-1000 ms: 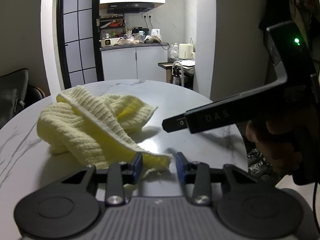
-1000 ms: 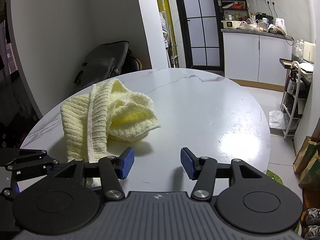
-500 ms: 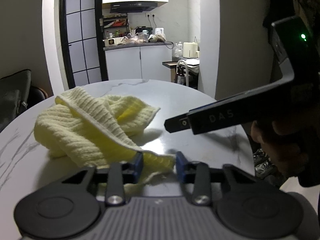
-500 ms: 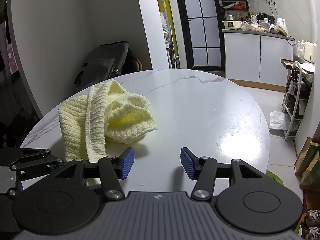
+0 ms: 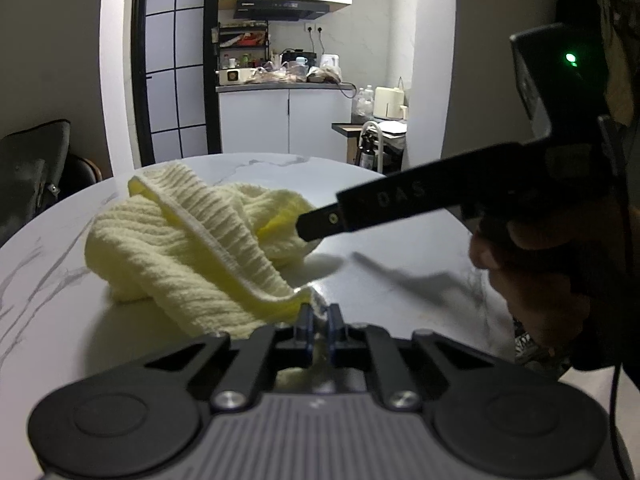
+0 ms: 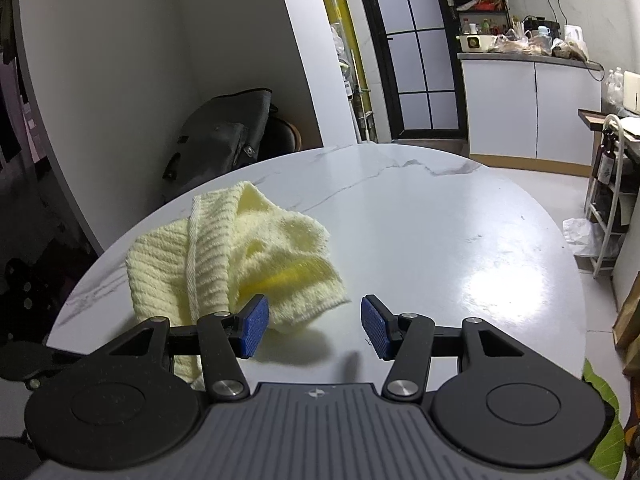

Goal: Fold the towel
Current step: 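Close the left gripper on the towel edge while the right gripper closes on another edge, then lift the towel with both grippers, spreading the grippers apart to unfurl it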

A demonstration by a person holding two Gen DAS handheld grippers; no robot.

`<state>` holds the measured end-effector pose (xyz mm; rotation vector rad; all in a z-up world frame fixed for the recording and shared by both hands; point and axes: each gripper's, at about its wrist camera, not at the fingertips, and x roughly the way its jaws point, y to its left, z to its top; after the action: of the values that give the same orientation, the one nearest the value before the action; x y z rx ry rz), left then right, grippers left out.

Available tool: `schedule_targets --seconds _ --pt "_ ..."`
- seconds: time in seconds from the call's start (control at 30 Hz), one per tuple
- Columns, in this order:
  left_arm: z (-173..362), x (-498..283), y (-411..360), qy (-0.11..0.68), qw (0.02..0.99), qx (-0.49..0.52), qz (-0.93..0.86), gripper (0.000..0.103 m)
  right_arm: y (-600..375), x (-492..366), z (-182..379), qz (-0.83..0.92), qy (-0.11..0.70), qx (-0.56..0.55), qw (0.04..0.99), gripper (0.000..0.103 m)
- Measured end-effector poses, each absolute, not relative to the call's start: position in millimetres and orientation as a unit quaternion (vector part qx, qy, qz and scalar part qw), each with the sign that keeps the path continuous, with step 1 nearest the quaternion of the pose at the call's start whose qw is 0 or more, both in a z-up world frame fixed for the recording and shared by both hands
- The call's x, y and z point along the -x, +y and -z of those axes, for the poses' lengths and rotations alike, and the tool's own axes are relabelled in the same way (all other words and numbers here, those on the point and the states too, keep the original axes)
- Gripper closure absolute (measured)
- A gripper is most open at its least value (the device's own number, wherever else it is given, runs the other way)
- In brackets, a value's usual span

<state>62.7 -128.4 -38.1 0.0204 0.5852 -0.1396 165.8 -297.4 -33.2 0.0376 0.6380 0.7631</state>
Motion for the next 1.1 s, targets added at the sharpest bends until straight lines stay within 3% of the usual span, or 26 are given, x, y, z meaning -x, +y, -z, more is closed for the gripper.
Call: schedule_targets --seconds 0.13,0.27,0.3,0.4,1.1 --pt "36.7 -58.9 -123.6 0.285 0.956 -0.006 0.072 0.097 -292.0 -165.8 33.1 -0.367 0.306 -0.016 0.878 0.047" --pt "34.2 -55.7 -116.9 0.278 0.958 -0.001 0.07 0.097 -284.9 -166.0 34.5 -0.366 0.31 -0.008 0.877 0.07" --pt "33.5 -55.0 -115.3 0.277 0.958 0.0 0.069 0.097 -283.7 -165.0 34.4 -0.368 0.308 -0.004 0.878 0.081" --pt "32.3 -54.8 -110.3 0.274 0.96 0.005 0.063 0.097 -281.1 -162.4 32.0 -0.372 0.302 0.003 0.878 0.097" --pt "3.7 -33.8 -70.1 0.234 0.972 0.017 0.0 0.097 -298.4 -133.3 1.8 -0.343 0.26 0.031 0.902 0.099"
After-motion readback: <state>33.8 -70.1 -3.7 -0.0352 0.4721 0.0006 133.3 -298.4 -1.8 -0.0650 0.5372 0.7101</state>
